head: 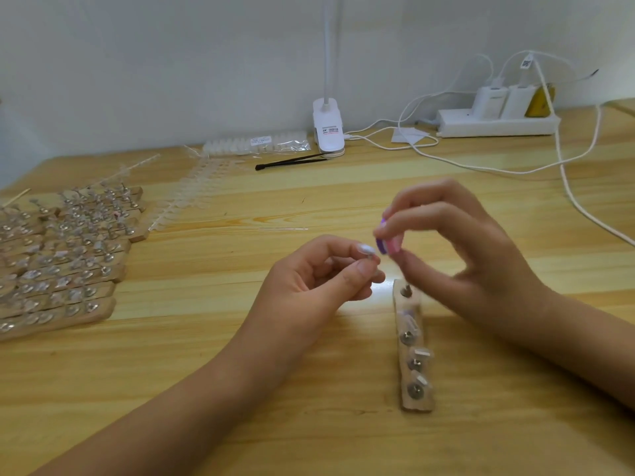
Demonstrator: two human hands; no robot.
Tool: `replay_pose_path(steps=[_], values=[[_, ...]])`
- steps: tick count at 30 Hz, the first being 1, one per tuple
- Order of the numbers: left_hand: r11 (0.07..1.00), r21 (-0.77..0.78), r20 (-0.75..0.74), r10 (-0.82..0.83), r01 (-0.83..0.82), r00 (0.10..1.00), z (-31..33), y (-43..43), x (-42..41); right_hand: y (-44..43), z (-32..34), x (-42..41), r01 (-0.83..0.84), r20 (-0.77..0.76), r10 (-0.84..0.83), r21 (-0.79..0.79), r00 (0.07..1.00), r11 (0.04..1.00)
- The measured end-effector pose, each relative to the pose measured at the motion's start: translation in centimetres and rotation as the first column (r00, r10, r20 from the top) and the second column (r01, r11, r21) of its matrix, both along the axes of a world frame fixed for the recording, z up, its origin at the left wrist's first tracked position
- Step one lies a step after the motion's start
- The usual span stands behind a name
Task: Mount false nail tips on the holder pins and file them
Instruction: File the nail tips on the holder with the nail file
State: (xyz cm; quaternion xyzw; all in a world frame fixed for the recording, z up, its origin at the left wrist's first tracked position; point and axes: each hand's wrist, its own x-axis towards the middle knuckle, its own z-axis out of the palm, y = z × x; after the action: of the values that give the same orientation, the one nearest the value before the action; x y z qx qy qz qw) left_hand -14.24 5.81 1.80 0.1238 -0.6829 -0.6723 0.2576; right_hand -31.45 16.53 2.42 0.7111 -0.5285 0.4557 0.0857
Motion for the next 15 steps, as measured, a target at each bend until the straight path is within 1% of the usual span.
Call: replay_pose_path(steps=[2,4,6,8,9,12,15], values=[[1.0,-0.006,-0.004,0.013,-0.013,1.0,0.12,0.0,-0.04,0.01,0.0,-0.05,0.003,0.044,-0.003,-0.006,0.999,1.0],[0.999,-0.029,-0.001,0.022,-0.022,1.0,0.25,-0.04,-0.07,0.16,-0.06,0.34,-0.055,0.006,0.055,-0.025,0.998,0.998],[0.999,-0.04,0.004,0.025,-0.025,1.0,0.21,-0.07,-0.08,0.17,-0.07,0.24,-0.041,-0.012,0.041,-0.02,0.999,0.999],[0.999,-0.043,0.006,0.031,-0.031,0.999,0.16,-0.08,-0.09,0.12,0.03,0.0,-0.005,0.071,0.005,-0.004,0.997,1.0],[0.998,-0.052,0.004,0.028,-0.028,1.0,0.13,-0.09,-0.12,0.11,0.07,0.08,-0.017,0.107,0.018,-0.006,0.994,1.0],[0.997,-0.079,-0.007,0.006,-0.006,1.0,-0.03,-0.1,-0.14,0.08,0.04,0.78,-0.097,0.097,0.098,-0.016,0.99,0.995],[0.998,-0.069,-0.022,0.012,-0.013,1.0,-0.21,-0.14,-0.13,0.05,0.01,0.57,-0.035,0.132,0.032,0.021,0.991,0.999]])
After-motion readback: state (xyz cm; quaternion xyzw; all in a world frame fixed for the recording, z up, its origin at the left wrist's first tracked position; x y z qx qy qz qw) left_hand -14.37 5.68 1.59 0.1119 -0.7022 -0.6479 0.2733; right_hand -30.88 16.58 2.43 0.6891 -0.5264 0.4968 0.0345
